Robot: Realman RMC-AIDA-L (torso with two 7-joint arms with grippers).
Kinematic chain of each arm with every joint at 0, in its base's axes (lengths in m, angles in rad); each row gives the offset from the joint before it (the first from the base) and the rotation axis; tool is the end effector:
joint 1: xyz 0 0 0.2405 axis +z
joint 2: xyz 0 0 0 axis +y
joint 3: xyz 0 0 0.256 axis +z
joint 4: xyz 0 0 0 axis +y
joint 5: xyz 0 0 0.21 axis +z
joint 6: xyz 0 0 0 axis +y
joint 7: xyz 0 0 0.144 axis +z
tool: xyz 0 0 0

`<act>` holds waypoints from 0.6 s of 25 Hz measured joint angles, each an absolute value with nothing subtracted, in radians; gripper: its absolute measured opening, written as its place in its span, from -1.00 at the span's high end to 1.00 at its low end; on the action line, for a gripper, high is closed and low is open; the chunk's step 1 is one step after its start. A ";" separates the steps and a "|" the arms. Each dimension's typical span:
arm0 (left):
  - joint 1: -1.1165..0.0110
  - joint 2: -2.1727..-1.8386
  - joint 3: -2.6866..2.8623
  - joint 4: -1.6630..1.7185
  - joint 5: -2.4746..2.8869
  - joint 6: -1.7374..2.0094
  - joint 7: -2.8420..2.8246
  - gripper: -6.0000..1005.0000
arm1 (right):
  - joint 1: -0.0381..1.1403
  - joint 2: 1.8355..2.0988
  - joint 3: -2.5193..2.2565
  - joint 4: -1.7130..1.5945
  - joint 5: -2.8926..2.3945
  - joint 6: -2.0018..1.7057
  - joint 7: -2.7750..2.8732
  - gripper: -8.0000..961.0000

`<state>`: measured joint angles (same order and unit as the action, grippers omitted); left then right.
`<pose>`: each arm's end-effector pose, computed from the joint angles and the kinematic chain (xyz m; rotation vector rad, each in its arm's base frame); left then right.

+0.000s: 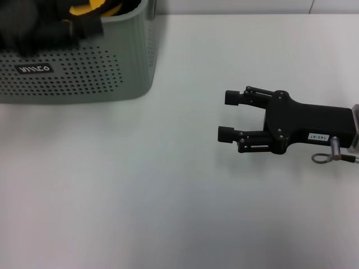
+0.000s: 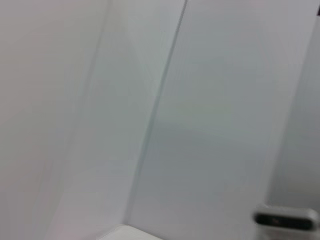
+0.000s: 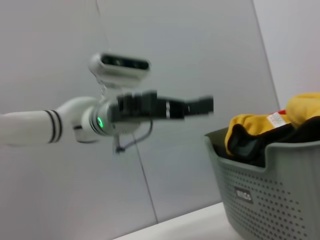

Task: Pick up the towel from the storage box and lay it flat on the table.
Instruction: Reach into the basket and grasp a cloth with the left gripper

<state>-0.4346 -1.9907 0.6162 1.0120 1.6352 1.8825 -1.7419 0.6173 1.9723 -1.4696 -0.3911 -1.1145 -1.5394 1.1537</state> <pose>-0.2228 0.3131 0.1264 -2.6053 -0.5242 -1.1095 0.1980 0.3279 -0.0329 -2.8380 0.3687 1.1300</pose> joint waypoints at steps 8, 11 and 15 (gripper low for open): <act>-0.407 -2.092 0.680 1.787 2.108 1.447 -2.112 -0.66 | 0.610 1.976 -1.437 -0.376 -1.112 -1.504 1.144 -0.85; -0.426 -2.090 0.791 1.872 2.397 1.338 -2.232 -0.66 | 0.599 1.978 -1.404 -0.368 -1.114 -1.497 1.143 -0.84; -0.457 -2.091 0.938 1.845 2.749 1.215 -2.347 -0.65 | 0.596 1.978 -1.393 -0.363 -1.111 -1.480 1.136 -0.84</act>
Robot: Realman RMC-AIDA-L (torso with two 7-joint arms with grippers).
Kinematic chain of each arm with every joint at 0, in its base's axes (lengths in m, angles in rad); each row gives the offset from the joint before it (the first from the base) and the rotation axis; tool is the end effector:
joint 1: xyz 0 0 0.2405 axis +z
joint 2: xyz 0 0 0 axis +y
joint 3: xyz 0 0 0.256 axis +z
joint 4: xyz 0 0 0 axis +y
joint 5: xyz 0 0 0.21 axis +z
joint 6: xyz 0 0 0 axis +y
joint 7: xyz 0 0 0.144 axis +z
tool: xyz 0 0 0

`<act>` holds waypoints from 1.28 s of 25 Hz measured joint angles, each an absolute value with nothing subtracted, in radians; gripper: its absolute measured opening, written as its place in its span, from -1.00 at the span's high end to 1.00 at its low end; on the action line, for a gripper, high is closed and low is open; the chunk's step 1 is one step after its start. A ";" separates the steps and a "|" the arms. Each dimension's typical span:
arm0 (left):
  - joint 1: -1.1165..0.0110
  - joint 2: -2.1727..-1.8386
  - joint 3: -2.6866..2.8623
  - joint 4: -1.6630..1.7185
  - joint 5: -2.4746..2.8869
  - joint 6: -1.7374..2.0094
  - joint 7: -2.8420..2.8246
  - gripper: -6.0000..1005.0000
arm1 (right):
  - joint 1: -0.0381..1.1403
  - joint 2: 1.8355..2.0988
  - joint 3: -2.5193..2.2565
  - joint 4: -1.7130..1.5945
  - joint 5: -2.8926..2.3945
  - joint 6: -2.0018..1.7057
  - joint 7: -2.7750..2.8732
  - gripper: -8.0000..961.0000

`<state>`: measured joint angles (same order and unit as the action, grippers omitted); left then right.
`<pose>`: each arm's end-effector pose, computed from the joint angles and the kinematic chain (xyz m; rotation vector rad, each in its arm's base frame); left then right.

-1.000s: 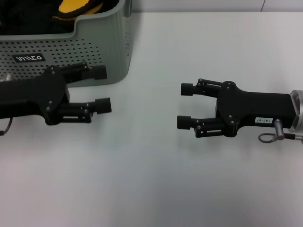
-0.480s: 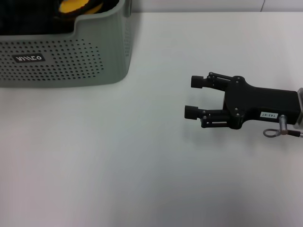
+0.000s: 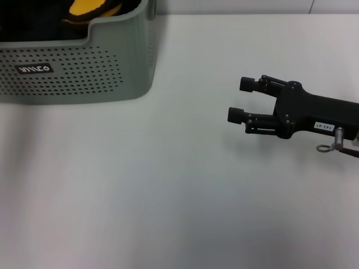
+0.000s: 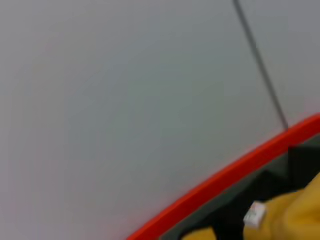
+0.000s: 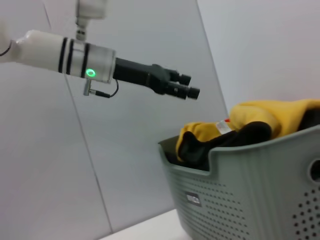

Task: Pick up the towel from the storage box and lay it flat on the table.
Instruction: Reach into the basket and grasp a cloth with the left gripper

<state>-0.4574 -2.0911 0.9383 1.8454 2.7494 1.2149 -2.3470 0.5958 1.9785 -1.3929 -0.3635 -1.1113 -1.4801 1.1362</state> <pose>-0.1795 0.3779 0.1983 -1.8393 -0.4902 0.0851 0.2129 0.3368 -0.0283 -2.7076 0.4494 1.1082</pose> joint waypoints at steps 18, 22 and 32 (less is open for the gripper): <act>-0.584 -2.057 1.006 1.379 2.839 0.955 -2.314 -0.63 | 0.571 1.985 -1.379 -0.362 -1.111 -1.436 1.131 -0.84; -0.578 -2.044 0.998 1.347 2.839 0.931 -2.314 -0.63 | 0.569 1.986 -1.377 -0.362 -1.111 -1.436 1.130 -0.84; -0.578 -2.002 0.962 1.257 2.835 0.912 -2.317 -0.60 | 0.564 1.989 -1.378 -0.360 -1.116 -1.436 1.130 -0.84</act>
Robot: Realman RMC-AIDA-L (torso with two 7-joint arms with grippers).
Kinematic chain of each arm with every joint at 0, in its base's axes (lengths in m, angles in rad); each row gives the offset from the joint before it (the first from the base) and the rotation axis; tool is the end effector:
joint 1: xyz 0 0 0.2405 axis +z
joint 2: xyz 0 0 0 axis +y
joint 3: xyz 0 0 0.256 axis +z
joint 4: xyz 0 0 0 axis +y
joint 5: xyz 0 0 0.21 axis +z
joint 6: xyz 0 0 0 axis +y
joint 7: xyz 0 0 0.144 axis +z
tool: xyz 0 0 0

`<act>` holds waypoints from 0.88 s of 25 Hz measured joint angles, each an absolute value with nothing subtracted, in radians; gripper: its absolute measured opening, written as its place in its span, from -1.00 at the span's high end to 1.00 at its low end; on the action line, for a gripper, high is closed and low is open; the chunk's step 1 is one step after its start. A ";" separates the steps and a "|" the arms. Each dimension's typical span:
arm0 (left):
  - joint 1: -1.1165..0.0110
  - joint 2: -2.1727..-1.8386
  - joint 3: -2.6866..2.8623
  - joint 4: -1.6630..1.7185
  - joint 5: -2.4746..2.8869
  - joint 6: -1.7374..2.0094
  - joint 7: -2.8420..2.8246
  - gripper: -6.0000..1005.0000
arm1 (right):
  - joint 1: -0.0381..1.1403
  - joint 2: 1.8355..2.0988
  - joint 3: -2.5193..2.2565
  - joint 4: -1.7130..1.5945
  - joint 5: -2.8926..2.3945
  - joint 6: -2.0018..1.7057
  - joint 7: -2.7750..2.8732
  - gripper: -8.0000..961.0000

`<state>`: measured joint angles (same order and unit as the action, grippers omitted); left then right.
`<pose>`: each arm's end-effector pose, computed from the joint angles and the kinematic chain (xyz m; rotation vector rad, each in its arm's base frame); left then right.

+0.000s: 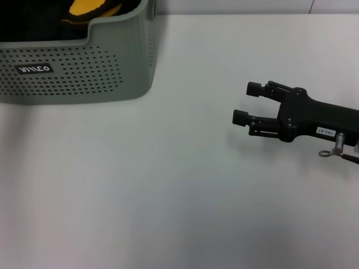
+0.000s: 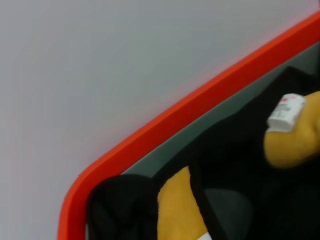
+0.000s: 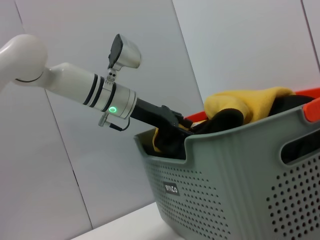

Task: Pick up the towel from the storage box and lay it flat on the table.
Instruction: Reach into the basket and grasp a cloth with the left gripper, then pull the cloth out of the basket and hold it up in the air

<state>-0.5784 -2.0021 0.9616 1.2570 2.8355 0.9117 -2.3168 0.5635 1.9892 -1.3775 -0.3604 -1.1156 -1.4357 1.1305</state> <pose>-0.2607 0.4386 0.1563 -1.8640 -0.6176 0.2612 0.2262 0.3341 -0.0322 -2.6568 0.5139 1.0686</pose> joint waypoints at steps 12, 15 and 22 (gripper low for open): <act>-0.554 -2.010 0.948 1.298 2.836 0.925 -2.315 0.04 | 0.560 1.989 -1.378 -0.359 -1.116 -1.437 1.131 -0.84; -0.534 -2.026 0.948 1.349 2.836 0.926 -2.315 0.24 | 0.560 1.989 -1.378 -0.359 -1.112 -1.437 1.131 -0.84; -0.484 -2.080 0.952 1.506 2.830 0.929 -2.319 0.75 | 0.550 1.991 -1.367 -0.356 -1.111 -1.440 1.125 -0.84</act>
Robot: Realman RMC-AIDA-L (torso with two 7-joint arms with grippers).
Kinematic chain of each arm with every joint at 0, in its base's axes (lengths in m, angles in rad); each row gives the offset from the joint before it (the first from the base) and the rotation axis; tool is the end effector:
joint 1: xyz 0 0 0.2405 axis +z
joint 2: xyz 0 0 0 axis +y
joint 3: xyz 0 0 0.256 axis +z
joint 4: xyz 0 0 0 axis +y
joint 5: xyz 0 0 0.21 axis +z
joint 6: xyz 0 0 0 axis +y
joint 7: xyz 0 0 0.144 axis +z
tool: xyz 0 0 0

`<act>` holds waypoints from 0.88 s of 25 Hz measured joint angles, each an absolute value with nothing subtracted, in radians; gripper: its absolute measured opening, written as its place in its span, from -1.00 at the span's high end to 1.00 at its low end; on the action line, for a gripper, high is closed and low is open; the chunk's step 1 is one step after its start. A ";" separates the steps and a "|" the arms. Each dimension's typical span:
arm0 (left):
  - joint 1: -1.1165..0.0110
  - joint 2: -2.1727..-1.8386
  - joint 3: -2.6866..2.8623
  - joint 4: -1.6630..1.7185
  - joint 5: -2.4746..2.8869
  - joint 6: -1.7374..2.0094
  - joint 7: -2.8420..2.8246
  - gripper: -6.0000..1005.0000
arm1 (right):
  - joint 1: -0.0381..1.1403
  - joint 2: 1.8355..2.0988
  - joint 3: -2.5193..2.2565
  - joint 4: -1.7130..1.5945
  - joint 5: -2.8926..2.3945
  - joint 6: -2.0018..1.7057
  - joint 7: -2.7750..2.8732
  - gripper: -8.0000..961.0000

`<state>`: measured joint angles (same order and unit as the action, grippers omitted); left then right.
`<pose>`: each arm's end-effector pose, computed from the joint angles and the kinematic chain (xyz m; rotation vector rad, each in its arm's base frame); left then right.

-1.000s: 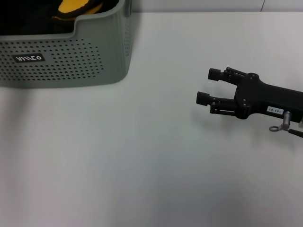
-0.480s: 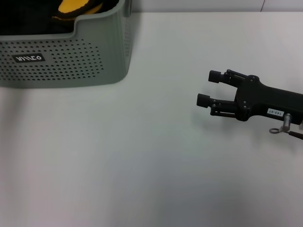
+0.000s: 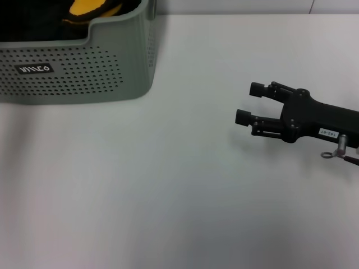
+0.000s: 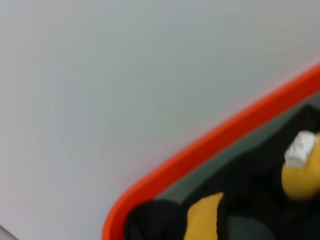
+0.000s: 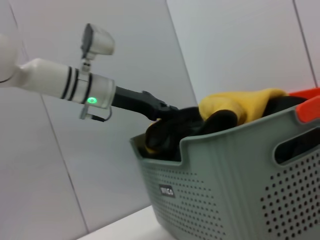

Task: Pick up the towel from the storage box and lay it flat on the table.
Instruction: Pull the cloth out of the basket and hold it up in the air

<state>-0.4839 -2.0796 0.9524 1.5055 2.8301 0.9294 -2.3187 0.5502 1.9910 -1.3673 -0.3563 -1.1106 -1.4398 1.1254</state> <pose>-0.2384 0.4139 0.1738 -1.7821 -0.5529 0.1726 0.2303 0.3316 -0.0311 -2.6356 0.5304 1.0786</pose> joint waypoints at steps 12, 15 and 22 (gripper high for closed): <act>-0.325 -2.093 1.003 1.885 2.466 1.059 -2.314 0.99 | 0.508 1.999 -1.259 -0.353 -1.110 -1.550 1.075 -0.84; -0.311 -2.092 0.997 1.953 2.374 1.078 -2.308 0.99 | 0.494 1.999 -1.240 -0.355 -1.110 -1.581 1.067 -0.85; -0.356 -2.084 0.892 2.018 2.141 1.147 -2.326 0.99 | 0.487 1.996 -1.209 -0.360 -1.108 -1.636 1.029 -0.84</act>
<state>-0.3565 -2.0844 0.8924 2.0181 2.1409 1.1470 -2.3264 0.4868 1.9965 -1.2093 -0.3601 -1.1081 -1.6365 1.0285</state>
